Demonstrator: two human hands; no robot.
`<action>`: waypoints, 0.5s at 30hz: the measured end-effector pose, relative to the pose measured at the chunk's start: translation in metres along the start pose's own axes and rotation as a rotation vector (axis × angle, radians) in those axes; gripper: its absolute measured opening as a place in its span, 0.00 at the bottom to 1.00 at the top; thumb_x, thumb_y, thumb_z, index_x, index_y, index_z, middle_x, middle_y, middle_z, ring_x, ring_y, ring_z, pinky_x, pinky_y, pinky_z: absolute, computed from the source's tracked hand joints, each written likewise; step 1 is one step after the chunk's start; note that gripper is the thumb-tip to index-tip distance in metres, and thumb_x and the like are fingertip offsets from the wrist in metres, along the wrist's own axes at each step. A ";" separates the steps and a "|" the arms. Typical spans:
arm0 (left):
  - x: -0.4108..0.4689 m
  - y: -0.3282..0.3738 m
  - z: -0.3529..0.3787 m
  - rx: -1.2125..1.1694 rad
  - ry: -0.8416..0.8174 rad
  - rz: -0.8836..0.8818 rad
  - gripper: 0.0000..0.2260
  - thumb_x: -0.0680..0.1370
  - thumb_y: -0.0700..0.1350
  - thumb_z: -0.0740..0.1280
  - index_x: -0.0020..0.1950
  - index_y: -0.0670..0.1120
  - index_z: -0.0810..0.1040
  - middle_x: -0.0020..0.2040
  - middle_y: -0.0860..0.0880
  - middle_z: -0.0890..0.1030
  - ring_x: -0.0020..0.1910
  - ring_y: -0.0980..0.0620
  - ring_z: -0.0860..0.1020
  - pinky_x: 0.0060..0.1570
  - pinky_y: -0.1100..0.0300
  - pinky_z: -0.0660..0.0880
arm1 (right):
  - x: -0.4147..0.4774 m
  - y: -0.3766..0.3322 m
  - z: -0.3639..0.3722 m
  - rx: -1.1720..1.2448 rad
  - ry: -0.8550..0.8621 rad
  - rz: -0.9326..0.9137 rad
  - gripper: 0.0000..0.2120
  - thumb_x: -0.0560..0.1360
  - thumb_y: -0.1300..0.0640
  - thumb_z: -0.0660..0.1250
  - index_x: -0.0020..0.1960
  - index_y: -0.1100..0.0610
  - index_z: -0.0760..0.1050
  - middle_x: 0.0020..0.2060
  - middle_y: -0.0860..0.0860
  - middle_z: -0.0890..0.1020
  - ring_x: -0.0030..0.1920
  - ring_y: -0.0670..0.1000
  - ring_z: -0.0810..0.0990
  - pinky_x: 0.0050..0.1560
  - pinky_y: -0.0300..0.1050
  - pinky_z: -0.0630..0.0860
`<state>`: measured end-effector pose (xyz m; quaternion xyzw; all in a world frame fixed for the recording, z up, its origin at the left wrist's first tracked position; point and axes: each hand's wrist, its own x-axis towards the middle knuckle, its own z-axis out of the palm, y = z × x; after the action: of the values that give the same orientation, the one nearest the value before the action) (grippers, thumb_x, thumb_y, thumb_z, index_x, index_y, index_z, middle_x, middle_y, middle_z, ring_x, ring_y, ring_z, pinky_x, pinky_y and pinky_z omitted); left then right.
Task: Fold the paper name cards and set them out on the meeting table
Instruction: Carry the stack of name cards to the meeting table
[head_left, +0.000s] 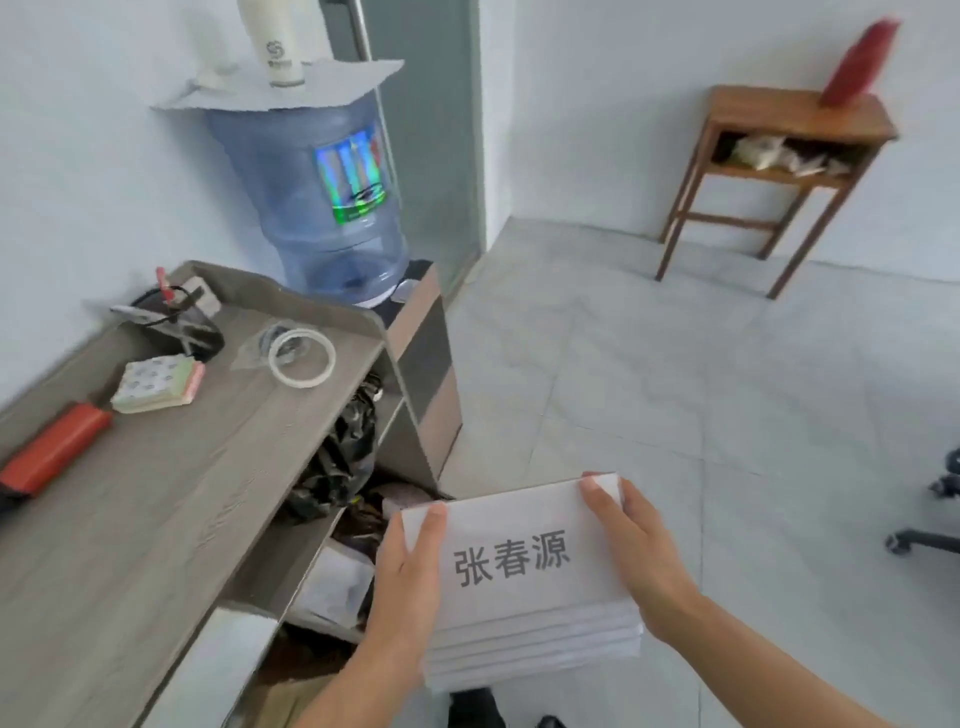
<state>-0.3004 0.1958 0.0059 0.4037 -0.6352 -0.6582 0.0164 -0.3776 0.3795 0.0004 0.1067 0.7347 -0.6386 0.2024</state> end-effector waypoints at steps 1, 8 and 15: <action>0.005 0.009 0.019 0.024 -0.058 0.019 0.16 0.75 0.61 0.62 0.53 0.52 0.75 0.53 0.45 0.81 0.51 0.47 0.80 0.55 0.46 0.76 | 0.005 0.001 -0.015 0.025 0.045 0.015 0.10 0.77 0.43 0.62 0.51 0.45 0.78 0.48 0.49 0.83 0.50 0.52 0.82 0.49 0.48 0.79; 0.051 0.053 0.154 0.212 -0.435 0.122 0.08 0.77 0.55 0.64 0.50 0.53 0.77 0.51 0.49 0.83 0.51 0.49 0.81 0.57 0.44 0.76 | 0.038 0.002 -0.109 0.248 0.405 0.067 0.08 0.77 0.45 0.64 0.51 0.47 0.78 0.47 0.52 0.85 0.45 0.51 0.84 0.44 0.49 0.81; 0.054 0.074 0.299 0.452 -0.869 0.155 0.12 0.77 0.55 0.64 0.49 0.48 0.77 0.47 0.45 0.83 0.46 0.48 0.83 0.46 0.49 0.79 | 0.030 0.013 -0.192 0.409 0.802 0.153 0.13 0.78 0.46 0.62 0.50 0.55 0.77 0.44 0.57 0.85 0.42 0.55 0.85 0.46 0.54 0.82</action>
<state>-0.5386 0.3989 0.0014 0.0371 -0.7385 -0.6081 -0.2888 -0.4304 0.5667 -0.0043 0.4372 0.6039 -0.6620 -0.0766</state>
